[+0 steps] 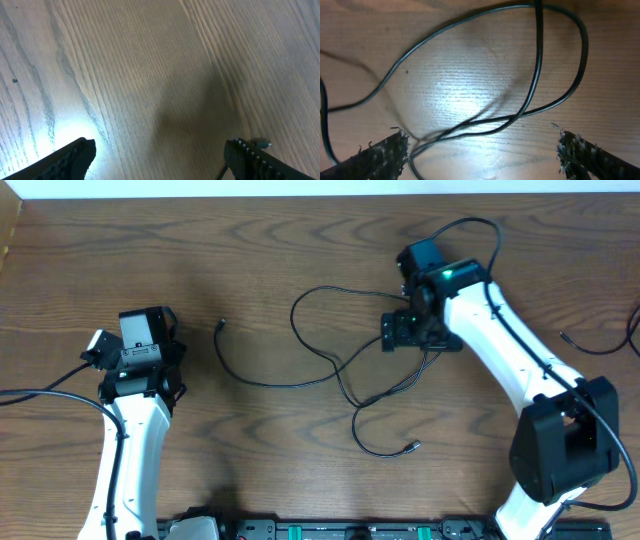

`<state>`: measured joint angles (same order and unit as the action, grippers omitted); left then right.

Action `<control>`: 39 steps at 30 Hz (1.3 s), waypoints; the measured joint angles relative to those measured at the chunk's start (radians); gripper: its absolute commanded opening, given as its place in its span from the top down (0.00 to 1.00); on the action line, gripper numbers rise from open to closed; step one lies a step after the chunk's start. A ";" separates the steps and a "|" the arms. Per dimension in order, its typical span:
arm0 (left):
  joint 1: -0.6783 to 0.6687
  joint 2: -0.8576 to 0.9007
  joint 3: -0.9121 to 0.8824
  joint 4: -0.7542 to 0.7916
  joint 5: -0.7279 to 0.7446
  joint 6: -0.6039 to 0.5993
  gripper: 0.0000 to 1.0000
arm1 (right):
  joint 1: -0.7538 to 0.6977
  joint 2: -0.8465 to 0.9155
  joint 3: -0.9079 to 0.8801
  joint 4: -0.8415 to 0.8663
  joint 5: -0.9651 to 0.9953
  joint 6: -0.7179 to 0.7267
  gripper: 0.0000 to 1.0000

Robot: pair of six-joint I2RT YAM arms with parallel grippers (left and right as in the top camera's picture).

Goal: Untangle cables

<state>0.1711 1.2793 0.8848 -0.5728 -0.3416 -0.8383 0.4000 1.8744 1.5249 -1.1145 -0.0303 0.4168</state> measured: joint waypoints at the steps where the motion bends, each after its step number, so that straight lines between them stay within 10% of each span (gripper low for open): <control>1: 0.000 0.000 0.000 0.000 0.000 0.000 0.13 | 0.014 0.000 -0.001 0.007 0.021 0.014 0.01; 34: 0.000 0.000 0.000 0.000 0.000 0.000 0.13 | 0.007 0.000 -0.350 0.450 -0.005 0.082 0.02; 39: 0.000 0.000 0.000 0.000 0.000 0.000 0.13 | 0.021 0.000 -0.356 0.454 -0.070 0.077 0.44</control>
<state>0.1711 1.2793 0.8848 -0.5724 -0.3416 -0.8383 0.4213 1.8744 1.1694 -0.6609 -0.1005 0.4942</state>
